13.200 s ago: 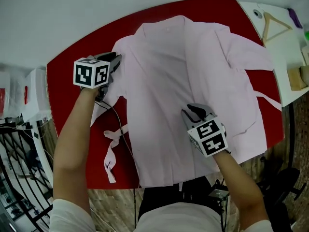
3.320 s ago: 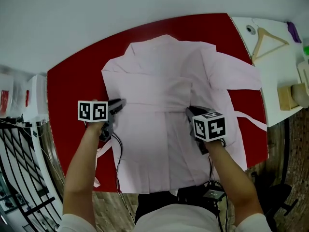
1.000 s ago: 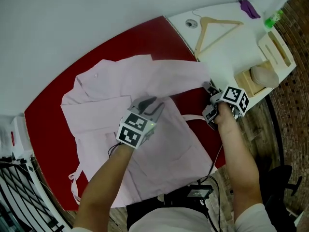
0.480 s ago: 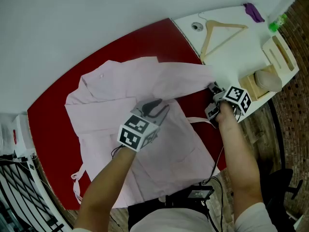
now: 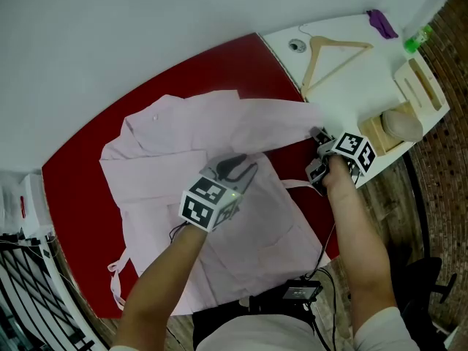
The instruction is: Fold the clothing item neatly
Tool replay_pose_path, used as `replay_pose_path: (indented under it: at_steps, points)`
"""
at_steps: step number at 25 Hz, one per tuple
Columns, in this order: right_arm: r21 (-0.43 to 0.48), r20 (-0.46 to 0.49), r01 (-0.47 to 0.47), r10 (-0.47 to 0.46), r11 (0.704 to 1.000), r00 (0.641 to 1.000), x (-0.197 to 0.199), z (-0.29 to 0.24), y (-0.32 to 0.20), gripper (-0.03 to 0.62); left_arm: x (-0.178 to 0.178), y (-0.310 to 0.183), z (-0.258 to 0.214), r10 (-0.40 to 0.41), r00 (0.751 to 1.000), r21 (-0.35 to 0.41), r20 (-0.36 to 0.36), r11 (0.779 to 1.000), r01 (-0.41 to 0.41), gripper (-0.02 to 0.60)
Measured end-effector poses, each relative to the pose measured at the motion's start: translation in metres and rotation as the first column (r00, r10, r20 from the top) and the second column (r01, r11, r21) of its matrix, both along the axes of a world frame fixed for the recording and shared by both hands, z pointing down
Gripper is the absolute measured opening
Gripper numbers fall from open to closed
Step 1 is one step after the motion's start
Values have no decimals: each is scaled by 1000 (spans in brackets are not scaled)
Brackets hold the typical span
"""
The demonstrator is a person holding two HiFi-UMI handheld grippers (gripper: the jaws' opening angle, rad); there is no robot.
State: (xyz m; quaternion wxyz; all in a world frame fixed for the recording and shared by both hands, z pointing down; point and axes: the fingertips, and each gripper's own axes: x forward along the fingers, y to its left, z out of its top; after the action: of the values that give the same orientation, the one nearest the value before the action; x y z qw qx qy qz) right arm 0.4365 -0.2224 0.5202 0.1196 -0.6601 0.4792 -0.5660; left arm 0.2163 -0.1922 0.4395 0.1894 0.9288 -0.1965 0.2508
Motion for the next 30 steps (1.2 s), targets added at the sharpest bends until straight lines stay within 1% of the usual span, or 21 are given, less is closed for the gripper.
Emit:
replay_pose_path:
  at_steps: [5,6,8,11,15,18,19,21,23,24,25,26,27,28,29,30]
  points:
    - [-50,-58,13,-16,999,998,0,4,-15,118,1,4,-3,0,1000,-8,-8,1000,0,101]
    - [-59,-71,19,-23,998,997,0,6,-16,97,0,5,-3,-2,1000,-10,-9,1000,2,101]
    - [-76,-92,36,-43,996,995,0,10,-14,17,-2,5,-4,-11,1000,-14,-16,1000,10,101]
    - [-56,-148,89,-97,994,984,-3,6,-14,14,-5,1,-7,-34,998,-41,-50,999,32,101]
    - [16,-248,186,-177,982,953,-15,-14,-14,14,-7,-11,-15,-75,990,-116,-121,991,60,101]
    - [65,-329,259,-225,964,917,-28,-37,-20,12,-7,-22,-20,-91,985,-154,-144,986,68,107]
    - [78,-342,268,-227,960,912,-31,-42,-21,12,-6,-25,-21,-95,985,-161,-147,984,71,107]
    - [90,-323,247,-206,965,924,-31,-46,-19,12,-5,-29,-24,-100,984,-163,-149,984,75,107]
    - [62,-307,233,-204,971,930,-25,-38,-13,21,-3,-27,-26,-92,985,-153,-145,986,70,107]
    - [33,-327,242,-218,970,919,-21,-32,-9,37,-3,-25,-25,-87,986,-148,-142,987,65,107]
    - [-1,-370,265,-246,964,896,-18,-26,-7,111,-2,-23,-24,-83,987,-146,-139,987,62,107]
    - [-39,-426,297,-284,954,859,-15,-22,-7,162,-2,-21,-23,-80,987,-146,-136,987,60,107]
    - [-80,-478,327,-324,941,816,-13,-17,-7,194,-2,-20,-22,-79,988,-145,-133,988,59,107]
    - [-114,-513,348,-355,931,782,-12,-13,-7,213,-2,-19,-21,-77,989,-144,-129,988,58,107]
    - [-135,-526,354,-370,925,766,-11,-9,-8,221,-3,-18,-20,-76,989,-142,-127,988,57,107]
    - [-143,-524,349,-370,926,767,-9,-6,-8,226,-3,-17,-20,-74,989,-140,-125,989,56,107]
